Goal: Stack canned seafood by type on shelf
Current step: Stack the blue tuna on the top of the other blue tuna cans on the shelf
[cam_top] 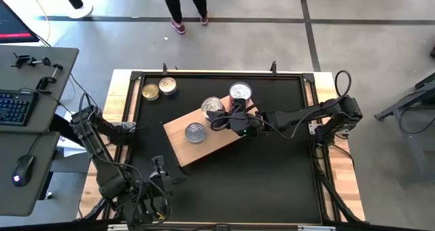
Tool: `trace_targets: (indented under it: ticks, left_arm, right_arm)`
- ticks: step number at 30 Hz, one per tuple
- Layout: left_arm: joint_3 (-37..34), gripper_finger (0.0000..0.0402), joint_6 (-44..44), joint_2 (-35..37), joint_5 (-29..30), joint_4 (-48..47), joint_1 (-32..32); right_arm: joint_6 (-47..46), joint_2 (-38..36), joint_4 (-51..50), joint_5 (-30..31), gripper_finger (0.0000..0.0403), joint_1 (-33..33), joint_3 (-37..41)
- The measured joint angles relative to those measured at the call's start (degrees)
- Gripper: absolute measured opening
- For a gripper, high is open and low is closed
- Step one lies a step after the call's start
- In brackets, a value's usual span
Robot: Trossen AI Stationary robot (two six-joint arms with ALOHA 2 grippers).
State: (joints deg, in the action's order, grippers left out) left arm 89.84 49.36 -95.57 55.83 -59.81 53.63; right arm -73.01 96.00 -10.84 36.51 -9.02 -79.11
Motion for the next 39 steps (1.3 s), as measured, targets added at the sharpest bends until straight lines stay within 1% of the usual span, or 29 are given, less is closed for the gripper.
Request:
trace_targets:
  ticks: [4, 7, 11, 18, 30, 39]
  left_arm:
    - [0.0, 0.0, 0.0, 0.0, 0.0, 0.0, 0.0]
    - [0.0, 0.0, 0.0, 0.0, 0.0, -0.1, 0.0]
    - [0.0, 0.0, 0.0, 0.0, -0.2, -0.1, 0.0]
    - [0.0, 0.0, 0.0, 0.0, -2.8, -0.2, 0.0]
    - [0.0, 0.0, 0.0, 0.0, -2.8, -0.2, 0.0]
    - [0.0, 0.0, 0.0, 0.0, -2.8, -0.3, 0.0]
  right_arm:
    - [-0.2, -0.1, 0.4, -1.6, 0.0328, 0.0, 0.0]
    - [0.1, -0.2, 0.8, -3.5, 0.034, 0.0, -0.1]
    - [1.4, -0.4, 0.6, -4.7, 0.0341, 0.0, -0.1]
    - [0.9, -1.2, -0.9, -5.5, 0.0342, 0.0, 0.0]
    - [-0.1, -2.8, -2.2, -5.6, 0.0342, -0.2, 0.0]
    - [0.6, -2.8, -12.0, -5.6, 0.0342, -0.2, -5.5]
